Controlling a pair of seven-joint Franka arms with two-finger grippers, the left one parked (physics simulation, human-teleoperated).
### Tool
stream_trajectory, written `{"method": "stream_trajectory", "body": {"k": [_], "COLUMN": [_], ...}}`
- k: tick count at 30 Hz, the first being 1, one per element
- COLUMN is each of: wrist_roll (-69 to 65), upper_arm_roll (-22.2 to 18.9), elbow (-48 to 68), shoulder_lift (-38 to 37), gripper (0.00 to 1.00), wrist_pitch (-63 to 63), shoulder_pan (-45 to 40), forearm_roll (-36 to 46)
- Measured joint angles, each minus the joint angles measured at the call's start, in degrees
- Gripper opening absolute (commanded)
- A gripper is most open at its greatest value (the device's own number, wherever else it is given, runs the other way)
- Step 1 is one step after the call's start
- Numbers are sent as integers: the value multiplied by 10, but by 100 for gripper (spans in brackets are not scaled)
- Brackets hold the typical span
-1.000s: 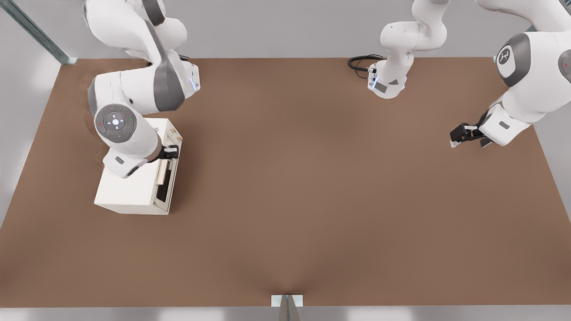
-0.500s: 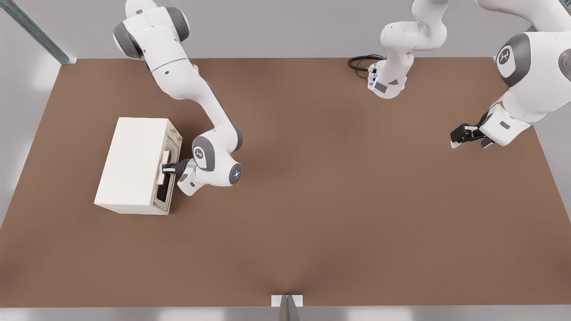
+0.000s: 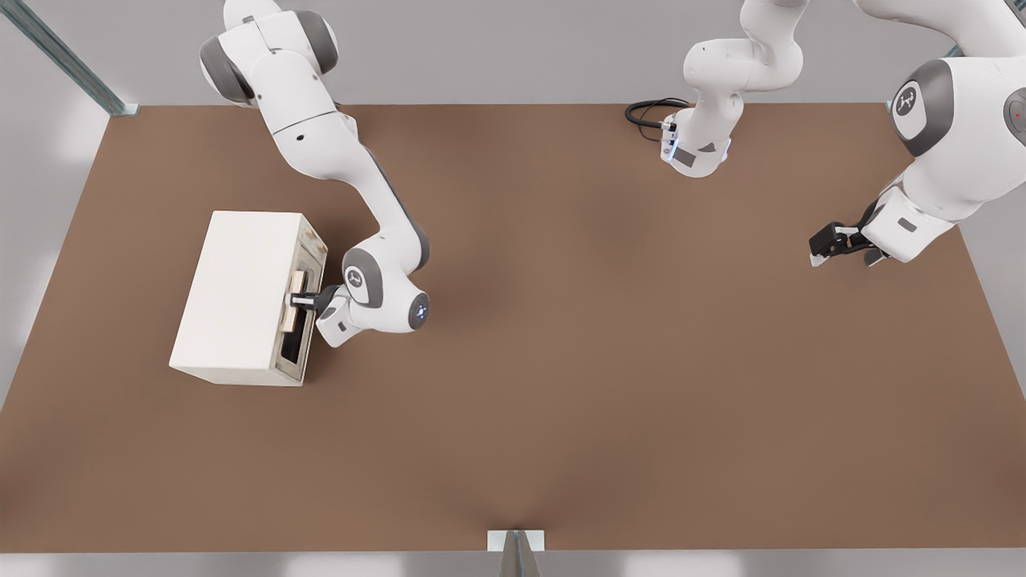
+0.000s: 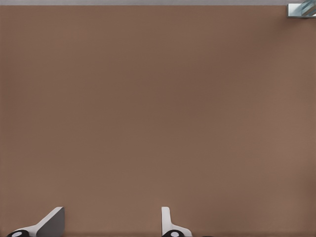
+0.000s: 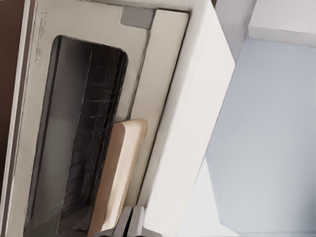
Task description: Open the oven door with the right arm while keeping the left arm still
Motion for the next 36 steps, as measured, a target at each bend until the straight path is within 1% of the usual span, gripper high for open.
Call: {"method": "stream_trajectory", "body": {"k": [16,20,22,23,24,25,26,27,29,31,34,36], "wrist_roll": [58,73,80,82,80,72,59,45,14,-18,-64,-92], "upper_arm_roll": [1,16,20,22,23,24,25,25,25,22,22,22], "elbow": [-4,28,48,53,55,56,69,80,105,185,231,242], "shoulder_lift": [3,3,2,-14,-42,-79,-113,-149,-209,-201,-194,-194], "gripper": [0,0,4,12,14,22,48,100,100,100,100,100], "wrist_pitch": [11,30,41,48,57,71,87,99,105,81,60,53], "shoulder_pan": [5,29,40,39,27,0,-37,-72,-126,-152,-184,-196], "forearm_roll": [2,24,39,50,70,99,141,184,243,280,336,358]}}
